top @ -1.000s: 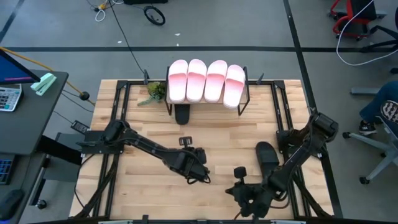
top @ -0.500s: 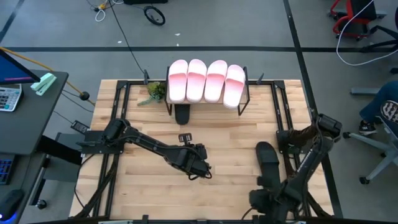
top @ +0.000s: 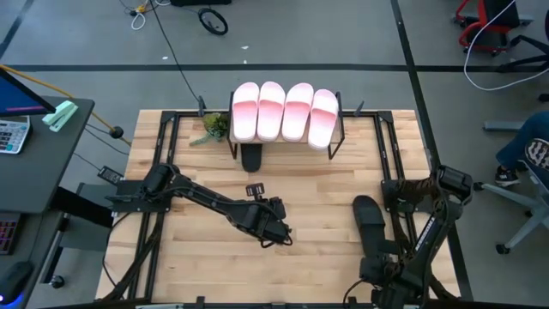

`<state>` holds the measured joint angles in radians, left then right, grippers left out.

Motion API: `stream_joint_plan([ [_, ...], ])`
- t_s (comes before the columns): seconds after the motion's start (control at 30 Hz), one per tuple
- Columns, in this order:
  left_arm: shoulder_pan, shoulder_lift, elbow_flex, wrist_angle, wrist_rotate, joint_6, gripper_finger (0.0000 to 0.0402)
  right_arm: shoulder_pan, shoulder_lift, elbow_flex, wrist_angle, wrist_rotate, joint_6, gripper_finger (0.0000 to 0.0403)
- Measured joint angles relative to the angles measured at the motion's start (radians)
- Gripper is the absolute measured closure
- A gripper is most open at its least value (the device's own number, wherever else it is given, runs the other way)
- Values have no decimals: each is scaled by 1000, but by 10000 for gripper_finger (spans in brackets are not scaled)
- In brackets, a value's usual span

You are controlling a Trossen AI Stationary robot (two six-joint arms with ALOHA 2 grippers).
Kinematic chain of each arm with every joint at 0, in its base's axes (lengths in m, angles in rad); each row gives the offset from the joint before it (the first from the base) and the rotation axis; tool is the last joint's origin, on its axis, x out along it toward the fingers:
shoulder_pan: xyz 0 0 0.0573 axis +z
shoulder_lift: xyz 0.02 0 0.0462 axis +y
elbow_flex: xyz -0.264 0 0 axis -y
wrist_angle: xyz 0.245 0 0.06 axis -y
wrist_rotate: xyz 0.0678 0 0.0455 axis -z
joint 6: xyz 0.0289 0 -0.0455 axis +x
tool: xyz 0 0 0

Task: Pick and place slides into the shelf
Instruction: Put the black slide under the shelf

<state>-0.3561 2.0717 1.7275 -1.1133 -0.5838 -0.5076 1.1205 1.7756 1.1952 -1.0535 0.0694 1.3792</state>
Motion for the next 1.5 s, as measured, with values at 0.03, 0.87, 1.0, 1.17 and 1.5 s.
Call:
stream_joint_plan([
  [0.03, 0, 0, 0, 0, 0, 0, 380, 2, 8, -7, -6, -2, -2, 300],
  [0.87, 0, 0, 0, 1, 0, 3, 385, 2, 19, -47, -44, 2, -21, 300],
  [1.0, 0, 0, 0, 1, 0, 2, 382, 2, 19, -47, -56, 31, -55, 300],
  [1.17, 1, 0, 0, 2, 0, 0, 389, 2, 19, -46, -110, 168, -79, 300],
  [1.5, 2, 0, 0, 3, 0, 0, 382, 10, 19, -46, -129, 197, -67, 300],
])
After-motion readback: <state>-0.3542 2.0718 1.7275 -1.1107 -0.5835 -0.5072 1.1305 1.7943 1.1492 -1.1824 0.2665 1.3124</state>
